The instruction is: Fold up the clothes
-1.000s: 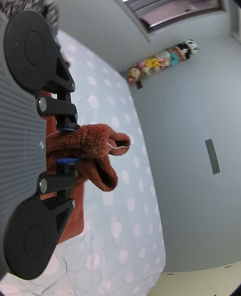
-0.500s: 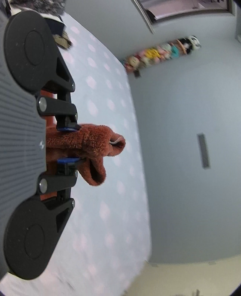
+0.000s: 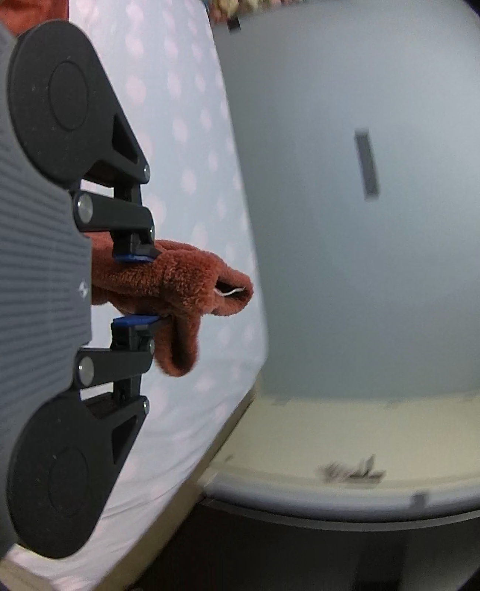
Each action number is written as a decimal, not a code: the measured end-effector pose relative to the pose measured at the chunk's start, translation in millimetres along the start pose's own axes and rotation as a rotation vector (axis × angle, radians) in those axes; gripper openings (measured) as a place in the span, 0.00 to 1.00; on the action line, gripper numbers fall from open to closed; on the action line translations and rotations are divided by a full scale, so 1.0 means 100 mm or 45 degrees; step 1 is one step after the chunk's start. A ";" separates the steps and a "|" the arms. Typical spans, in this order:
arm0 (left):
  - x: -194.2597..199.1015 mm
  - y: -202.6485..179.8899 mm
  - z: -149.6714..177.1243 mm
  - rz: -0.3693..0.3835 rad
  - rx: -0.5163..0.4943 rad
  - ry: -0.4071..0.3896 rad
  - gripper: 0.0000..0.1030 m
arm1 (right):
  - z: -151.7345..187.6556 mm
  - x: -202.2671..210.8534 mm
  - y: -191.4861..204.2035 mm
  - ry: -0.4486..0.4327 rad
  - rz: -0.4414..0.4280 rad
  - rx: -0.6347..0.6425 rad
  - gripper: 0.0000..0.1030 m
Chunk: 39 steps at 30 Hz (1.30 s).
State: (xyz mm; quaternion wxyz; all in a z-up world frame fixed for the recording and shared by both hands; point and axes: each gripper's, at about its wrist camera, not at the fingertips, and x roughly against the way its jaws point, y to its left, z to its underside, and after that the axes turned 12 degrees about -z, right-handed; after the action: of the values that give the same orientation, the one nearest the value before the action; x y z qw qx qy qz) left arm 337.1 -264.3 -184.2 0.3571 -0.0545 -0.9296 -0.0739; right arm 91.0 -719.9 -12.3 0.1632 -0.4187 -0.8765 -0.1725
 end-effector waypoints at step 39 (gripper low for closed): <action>-0.13 -0.06 0.03 0.022 -0.001 0.053 0.45 | 1.78 -0.18 1.78 0.276 -0.522 0.631 0.50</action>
State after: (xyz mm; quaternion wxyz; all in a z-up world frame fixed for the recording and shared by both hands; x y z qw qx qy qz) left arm 343.6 -270.1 -196.0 0.3769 -0.0611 -0.9214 -0.0723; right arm 216.8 -548.6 -148.6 0.3143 -0.1605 -0.9353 -0.0269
